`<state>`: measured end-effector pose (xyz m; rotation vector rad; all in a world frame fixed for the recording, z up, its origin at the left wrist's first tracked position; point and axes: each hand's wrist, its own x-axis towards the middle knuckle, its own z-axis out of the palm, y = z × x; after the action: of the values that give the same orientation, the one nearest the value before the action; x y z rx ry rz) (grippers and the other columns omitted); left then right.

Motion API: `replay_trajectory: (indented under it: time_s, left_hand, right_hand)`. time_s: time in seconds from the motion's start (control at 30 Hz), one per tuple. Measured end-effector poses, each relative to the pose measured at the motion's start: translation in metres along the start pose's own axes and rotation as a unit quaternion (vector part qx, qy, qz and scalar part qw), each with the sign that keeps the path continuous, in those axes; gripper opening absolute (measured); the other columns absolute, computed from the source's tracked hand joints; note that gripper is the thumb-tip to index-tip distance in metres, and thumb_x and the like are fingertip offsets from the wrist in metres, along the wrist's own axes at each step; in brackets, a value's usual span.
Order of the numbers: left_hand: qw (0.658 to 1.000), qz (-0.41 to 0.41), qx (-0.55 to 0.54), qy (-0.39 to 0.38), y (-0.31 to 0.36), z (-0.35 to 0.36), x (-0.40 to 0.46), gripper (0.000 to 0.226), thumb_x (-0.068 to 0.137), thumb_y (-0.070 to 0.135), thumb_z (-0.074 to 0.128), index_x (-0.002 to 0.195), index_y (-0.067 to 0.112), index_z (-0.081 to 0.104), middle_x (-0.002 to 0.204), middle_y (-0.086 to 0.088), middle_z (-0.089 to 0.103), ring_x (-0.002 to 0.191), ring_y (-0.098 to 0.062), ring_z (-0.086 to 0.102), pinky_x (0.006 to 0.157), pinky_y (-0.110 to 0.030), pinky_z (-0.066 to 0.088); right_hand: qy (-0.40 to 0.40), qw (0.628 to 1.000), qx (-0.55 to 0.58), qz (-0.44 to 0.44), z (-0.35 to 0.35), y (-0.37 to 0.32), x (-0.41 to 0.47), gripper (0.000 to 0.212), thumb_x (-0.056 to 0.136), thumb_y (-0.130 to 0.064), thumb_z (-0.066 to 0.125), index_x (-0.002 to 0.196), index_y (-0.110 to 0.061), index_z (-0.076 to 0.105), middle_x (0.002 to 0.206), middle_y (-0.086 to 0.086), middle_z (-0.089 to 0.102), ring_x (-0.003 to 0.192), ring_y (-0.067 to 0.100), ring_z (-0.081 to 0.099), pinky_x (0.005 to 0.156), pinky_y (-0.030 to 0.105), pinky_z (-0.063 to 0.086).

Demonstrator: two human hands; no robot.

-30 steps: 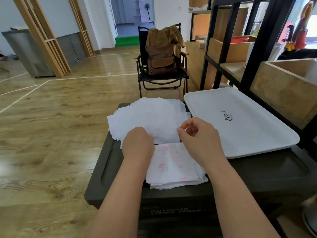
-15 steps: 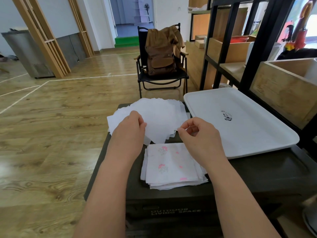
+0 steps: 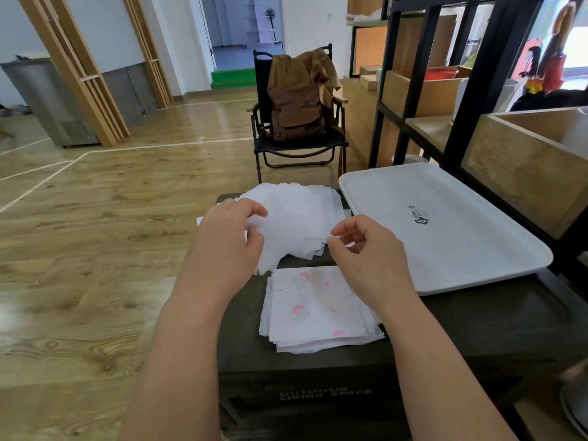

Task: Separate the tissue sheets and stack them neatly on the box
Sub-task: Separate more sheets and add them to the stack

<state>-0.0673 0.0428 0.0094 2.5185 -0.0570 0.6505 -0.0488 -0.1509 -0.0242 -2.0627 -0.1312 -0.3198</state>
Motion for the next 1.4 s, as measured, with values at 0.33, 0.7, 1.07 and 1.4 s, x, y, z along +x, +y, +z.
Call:
replay_trajectory:
  time_s: [0.33,0.7,1.07,1.4]
  left_hand:
    - [0.988,0.039,-0.146,0.020,0.006,-0.007,-0.001,0.043,0.087,0.000,0.053,0.075,0.039,0.067,0.096,0.022,0.057,0.090,0.003,0.057,0.074,-0.002,0.037]
    - [0.975,-0.016,-0.215,-0.052,0.007,-0.011,-0.005,0.041,0.083,0.023,0.048,0.110,0.054,0.049,0.101,0.027,0.059,0.089,0.005,0.053,0.067,-0.019,0.041]
    - [0.984,0.006,-0.150,-0.092,0.003,-0.009,-0.005,0.039,0.067,0.049,0.082,0.103,0.050,0.068,0.101,0.034,0.065,0.104,0.008,0.056,0.083,-0.019,0.042]
    - [0.989,-0.004,-0.142,-0.042,0.000,-0.005,-0.004,0.020,0.083,0.028,0.076,0.088,0.047,0.071,0.091,0.042,0.063,0.083,0.014,0.052,0.067,-0.004,0.038]
  right_hand:
    - [-0.058,0.997,0.029,-0.037,0.002,-0.004,-0.002,0.045,0.087,-0.033,0.069,0.121,-0.048,0.044,0.116,-0.024,0.047,0.101,0.000,0.051,0.085,0.019,0.045]
    - [-0.030,0.995,0.054,-0.078,0.001,-0.006,-0.002,0.010,0.093,-0.032,0.061,0.090,-0.042,0.059,0.088,-0.031,0.060,0.090,-0.016,0.055,0.067,-0.002,0.041]
    - [-0.013,0.995,0.052,-0.086,-0.001,-0.005,-0.002,0.016,0.093,-0.029,0.062,0.086,-0.042,0.058,0.085,-0.031,0.058,0.091,-0.018,0.053,0.063,-0.002,0.043]
    - [-0.003,0.995,0.057,-0.083,-0.001,-0.001,-0.001,0.007,0.092,-0.029,0.063,0.092,-0.035,0.061,0.087,-0.025,0.060,0.085,-0.007,0.059,0.062,-0.001,0.043]
